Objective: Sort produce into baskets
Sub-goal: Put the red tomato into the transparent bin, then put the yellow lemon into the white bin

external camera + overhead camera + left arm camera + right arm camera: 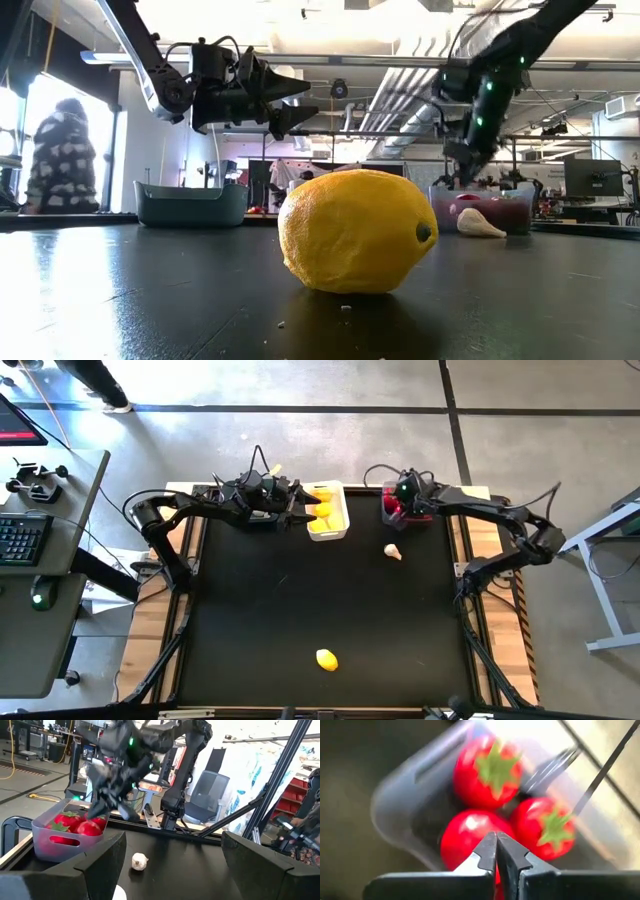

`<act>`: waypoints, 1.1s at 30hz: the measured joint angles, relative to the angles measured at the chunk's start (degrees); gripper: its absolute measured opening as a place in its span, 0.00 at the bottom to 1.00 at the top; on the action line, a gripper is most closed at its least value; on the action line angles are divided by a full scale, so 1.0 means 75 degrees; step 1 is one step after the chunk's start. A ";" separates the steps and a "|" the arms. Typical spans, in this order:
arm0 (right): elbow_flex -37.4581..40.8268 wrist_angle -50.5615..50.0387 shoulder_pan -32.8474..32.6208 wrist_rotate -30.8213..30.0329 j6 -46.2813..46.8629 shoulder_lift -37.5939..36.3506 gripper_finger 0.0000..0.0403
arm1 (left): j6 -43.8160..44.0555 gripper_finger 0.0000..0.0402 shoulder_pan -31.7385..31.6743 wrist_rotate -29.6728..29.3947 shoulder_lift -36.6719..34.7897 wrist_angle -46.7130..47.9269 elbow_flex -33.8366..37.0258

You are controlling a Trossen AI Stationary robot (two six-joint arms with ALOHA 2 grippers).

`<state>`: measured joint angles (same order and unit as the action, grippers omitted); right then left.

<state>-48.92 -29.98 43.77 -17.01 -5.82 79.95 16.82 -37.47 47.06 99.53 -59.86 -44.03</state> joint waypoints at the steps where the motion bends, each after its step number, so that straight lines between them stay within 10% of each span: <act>1: -0.0143 -0.0041 -0.0027 -0.0024 -0.0018 -0.0086 0.00 | 0.0003 0.78 0.0000 0.0000 0.0000 0.0000 0.0000; 11: -0.0043 0.0762 -0.1081 -0.0062 0.0275 -0.1127 0.00 | -0.0007 0.73 0.0397 0.0444 0.0000 0.0077 0.0003; 25: 0.2565 0.6414 -0.3389 -0.0270 0.0861 -0.1368 0.00 | -0.0729 0.05 0.1833 0.0691 -0.0017 0.0160 -0.0183; 33: 0.3383 0.7477 -0.3839 -0.0274 0.1377 -0.1368 0.00 | -0.1447 0.01 0.2487 0.0041 -0.0036 0.1272 -0.0209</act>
<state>-23.54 26.10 14.97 -19.07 4.51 69.69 5.96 -18.82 47.37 99.26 -50.32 -45.60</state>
